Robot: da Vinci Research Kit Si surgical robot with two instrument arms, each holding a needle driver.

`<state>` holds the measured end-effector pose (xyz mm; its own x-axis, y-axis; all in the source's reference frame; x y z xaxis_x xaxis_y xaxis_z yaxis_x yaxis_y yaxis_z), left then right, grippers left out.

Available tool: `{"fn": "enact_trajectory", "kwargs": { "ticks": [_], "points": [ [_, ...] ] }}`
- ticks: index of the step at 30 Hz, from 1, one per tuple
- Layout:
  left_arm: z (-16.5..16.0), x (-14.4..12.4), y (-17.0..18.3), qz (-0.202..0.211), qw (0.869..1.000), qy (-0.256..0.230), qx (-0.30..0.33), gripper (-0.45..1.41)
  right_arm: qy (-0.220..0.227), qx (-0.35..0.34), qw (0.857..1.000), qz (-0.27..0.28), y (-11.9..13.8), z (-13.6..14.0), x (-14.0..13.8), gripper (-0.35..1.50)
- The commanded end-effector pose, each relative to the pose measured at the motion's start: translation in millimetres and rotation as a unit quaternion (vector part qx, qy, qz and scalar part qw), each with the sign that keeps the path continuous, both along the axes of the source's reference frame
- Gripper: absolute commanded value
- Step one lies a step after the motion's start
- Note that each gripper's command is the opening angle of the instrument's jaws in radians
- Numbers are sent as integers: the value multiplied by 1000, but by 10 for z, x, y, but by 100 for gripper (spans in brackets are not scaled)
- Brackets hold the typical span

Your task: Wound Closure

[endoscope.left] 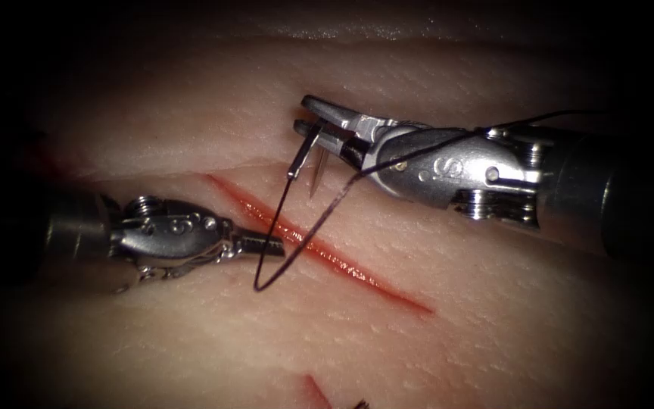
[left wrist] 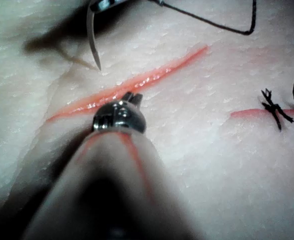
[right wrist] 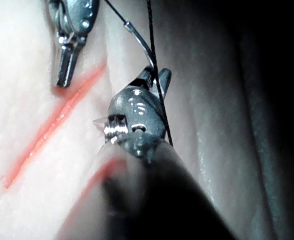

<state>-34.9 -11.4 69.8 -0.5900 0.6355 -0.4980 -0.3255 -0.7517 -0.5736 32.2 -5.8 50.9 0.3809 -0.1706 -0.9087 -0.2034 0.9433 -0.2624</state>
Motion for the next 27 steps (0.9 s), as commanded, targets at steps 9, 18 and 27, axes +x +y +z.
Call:
{"fn": "enact_trajectory", "kwargs": {
  "ticks": [9,18,27],
  "points": [
    [3,-3,-3,5,1000,2,3,-1,0,-2,1000,3,3,3,17,-35],
    [3,-3,-5,8,1000,3,4,-3,2,1,1000,4,2,0,19,-35],
    [2,1,-7,12,1000,2,6,-3,-5,-2,1000,-3,-6,7,17,-35]
  ]
}}
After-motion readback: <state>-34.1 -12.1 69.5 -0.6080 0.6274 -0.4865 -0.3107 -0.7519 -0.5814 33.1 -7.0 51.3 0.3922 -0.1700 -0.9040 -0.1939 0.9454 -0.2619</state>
